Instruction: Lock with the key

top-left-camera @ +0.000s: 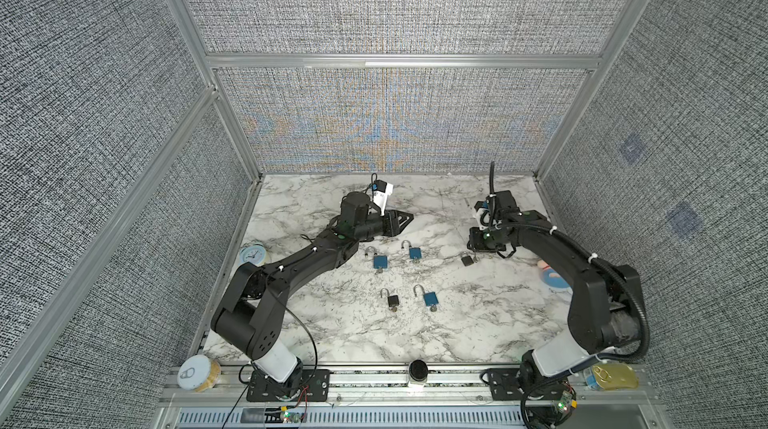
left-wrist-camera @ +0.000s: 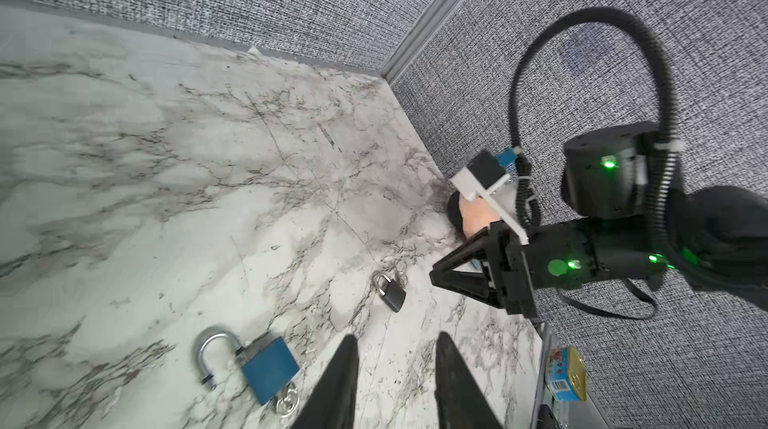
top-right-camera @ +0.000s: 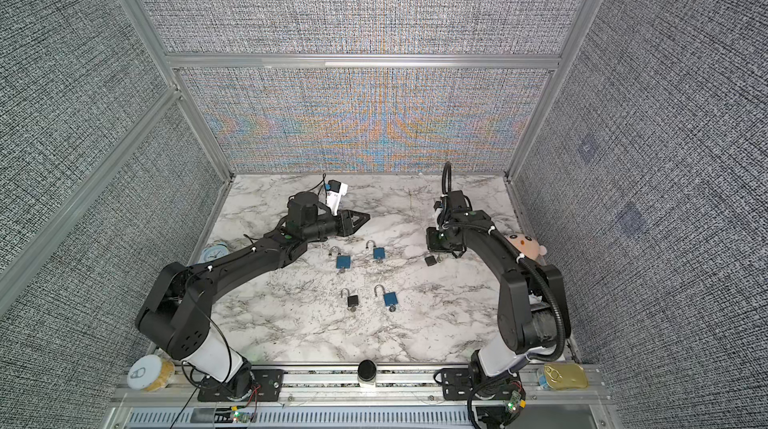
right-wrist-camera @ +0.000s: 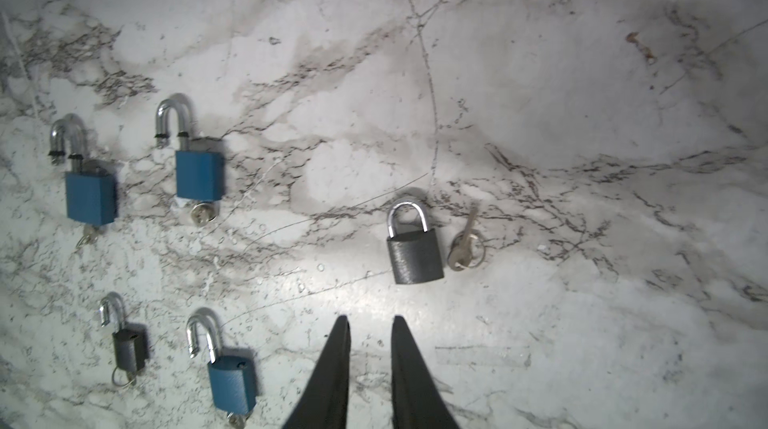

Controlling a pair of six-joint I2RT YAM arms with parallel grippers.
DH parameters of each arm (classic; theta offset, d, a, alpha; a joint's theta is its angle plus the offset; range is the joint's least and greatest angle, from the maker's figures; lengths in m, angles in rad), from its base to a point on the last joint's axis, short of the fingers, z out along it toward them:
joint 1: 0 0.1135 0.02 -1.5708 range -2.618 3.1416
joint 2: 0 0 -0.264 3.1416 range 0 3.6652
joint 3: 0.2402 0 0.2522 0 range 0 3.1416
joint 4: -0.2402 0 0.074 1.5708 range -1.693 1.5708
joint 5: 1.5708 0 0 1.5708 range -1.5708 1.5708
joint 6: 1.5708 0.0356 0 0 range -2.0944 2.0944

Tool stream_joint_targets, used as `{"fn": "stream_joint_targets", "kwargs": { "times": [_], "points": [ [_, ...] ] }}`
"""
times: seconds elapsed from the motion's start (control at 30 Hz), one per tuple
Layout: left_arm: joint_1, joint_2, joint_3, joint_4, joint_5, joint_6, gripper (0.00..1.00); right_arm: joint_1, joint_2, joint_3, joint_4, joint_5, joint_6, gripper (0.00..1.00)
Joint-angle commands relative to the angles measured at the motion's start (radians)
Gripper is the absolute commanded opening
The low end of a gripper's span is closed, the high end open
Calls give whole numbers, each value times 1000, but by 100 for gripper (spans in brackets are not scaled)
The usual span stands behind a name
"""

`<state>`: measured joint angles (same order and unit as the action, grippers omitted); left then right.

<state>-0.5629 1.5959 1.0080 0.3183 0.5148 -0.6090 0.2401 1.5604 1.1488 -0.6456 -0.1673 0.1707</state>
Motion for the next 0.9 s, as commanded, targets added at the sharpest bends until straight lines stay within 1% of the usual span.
{"fn": "stream_joint_targets", "kwargs": {
  "times": [0.0,0.03,0.1,0.13,0.27,0.33,0.4,0.47,0.53,0.63,0.77,0.87],
  "points": [
    [17,-44,-39,-19,-54,-14,34,71,-48,-27,-8,73,79,21],
    [25,-59,-55,-21,-61,-20,34,101,-65,-35,-10,88,90,22],
    [43,-95,-100,-22,-73,-36,34,180,-99,-49,-22,167,129,23],
    [49,-114,-123,-20,-81,-42,34,214,-115,-57,-24,188,148,23],
    [71,-207,-217,-28,-115,-56,34,381,-162,-95,-20,281,270,24],
    [76,-254,-260,-39,-136,-64,35,458,-175,-112,-17,322,328,29],
    [77,-309,-298,-77,-184,-95,35,526,-178,-131,-7,358,395,32],
    [78,-360,-335,-102,-225,-105,35,574,-175,-151,16,363,445,32],
    [80,-414,-376,-101,-242,-100,35,614,-169,-166,35,363,485,33],
    [81,-498,-418,-132,-266,-98,36,672,-155,-176,39,403,531,34],
    [80,-604,-471,-186,-306,-97,39,715,-133,-176,44,406,572,35],
    [81,-678,-527,-188,-334,-121,42,728,-122,-180,49,399,599,37]
  ]
}}
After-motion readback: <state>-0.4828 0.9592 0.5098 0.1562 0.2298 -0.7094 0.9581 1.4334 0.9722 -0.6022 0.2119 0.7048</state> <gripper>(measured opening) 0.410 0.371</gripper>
